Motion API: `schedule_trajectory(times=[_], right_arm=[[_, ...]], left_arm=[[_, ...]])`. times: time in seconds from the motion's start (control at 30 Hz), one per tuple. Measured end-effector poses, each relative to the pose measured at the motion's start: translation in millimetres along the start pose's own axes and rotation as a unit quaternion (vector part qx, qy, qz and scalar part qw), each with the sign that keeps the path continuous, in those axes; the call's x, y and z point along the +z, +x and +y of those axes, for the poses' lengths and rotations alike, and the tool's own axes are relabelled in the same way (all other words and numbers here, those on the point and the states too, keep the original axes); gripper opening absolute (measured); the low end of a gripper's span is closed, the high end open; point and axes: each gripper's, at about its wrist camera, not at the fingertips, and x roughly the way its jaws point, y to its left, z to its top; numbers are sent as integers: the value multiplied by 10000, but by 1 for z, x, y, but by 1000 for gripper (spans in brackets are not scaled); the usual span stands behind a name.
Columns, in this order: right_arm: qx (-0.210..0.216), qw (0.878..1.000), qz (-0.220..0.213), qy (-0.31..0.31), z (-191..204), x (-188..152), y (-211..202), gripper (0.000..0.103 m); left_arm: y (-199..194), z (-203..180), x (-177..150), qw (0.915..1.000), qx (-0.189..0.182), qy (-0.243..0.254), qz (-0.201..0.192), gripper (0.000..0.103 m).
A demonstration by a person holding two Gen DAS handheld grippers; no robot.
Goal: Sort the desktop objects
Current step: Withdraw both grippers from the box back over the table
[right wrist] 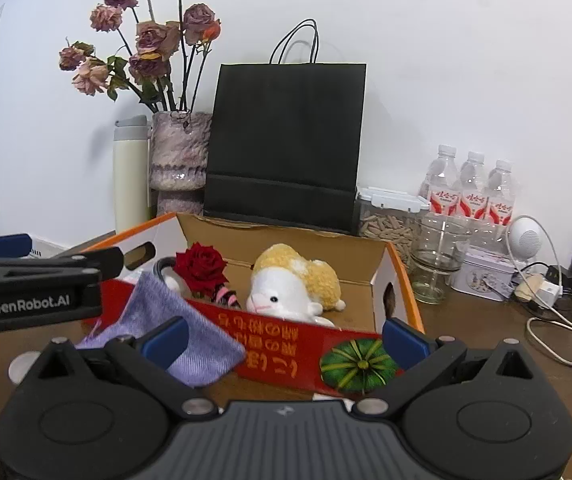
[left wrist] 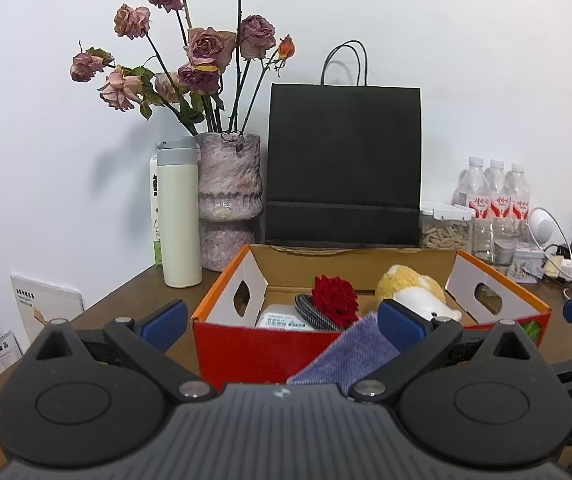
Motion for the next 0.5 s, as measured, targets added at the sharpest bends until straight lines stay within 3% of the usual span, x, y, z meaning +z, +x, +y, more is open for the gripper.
schedule_trajectory(times=[0.5], right_arm=[[71,9999,37,-116,3,-28,-40,103]], left_arm=[[-32,4,-20,9998,-3,85,198,103]])
